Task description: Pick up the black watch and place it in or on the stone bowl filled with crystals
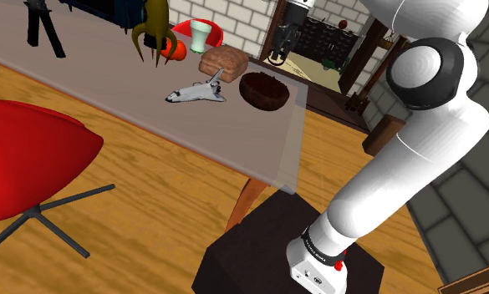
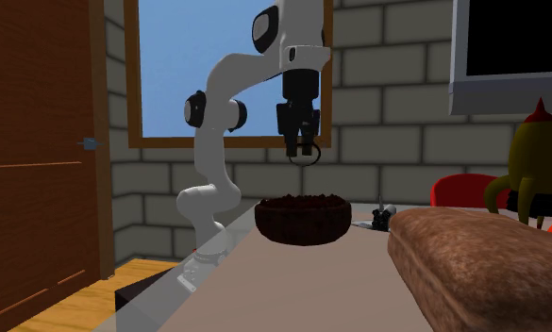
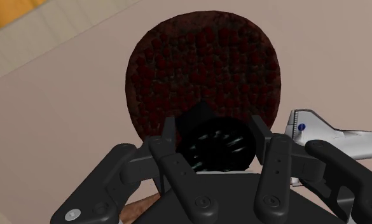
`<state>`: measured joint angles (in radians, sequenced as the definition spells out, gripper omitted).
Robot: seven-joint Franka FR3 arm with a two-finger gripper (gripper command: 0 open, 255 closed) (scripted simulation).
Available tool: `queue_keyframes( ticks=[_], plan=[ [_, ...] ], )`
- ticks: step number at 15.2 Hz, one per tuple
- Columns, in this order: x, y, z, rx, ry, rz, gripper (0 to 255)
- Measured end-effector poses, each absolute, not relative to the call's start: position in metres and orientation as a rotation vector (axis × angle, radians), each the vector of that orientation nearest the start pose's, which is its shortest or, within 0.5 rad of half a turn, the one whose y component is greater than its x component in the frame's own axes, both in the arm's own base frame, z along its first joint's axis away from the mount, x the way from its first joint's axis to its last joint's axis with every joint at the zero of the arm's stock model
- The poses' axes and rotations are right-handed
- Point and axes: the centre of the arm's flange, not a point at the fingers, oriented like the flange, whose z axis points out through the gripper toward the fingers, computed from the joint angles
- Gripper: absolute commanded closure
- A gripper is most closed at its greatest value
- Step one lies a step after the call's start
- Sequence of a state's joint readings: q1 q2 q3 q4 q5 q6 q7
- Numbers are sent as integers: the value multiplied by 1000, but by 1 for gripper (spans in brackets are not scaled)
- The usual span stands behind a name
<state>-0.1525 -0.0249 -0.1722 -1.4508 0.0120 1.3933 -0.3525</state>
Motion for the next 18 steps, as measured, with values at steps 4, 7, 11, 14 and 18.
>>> queue_keyframes(
  ticks=[4,7,11,14,18],
  plan=[
    [500,-169,658,-3115,-47,40,255],
    [500,-169,642,-3115,-47,40,255],
    [500,-169,622,-3115,-47,41,255],
    [500,-169,620,-3115,-47,40,255],
    [500,-169,619,-3115,-47,40,0]
  ],
)
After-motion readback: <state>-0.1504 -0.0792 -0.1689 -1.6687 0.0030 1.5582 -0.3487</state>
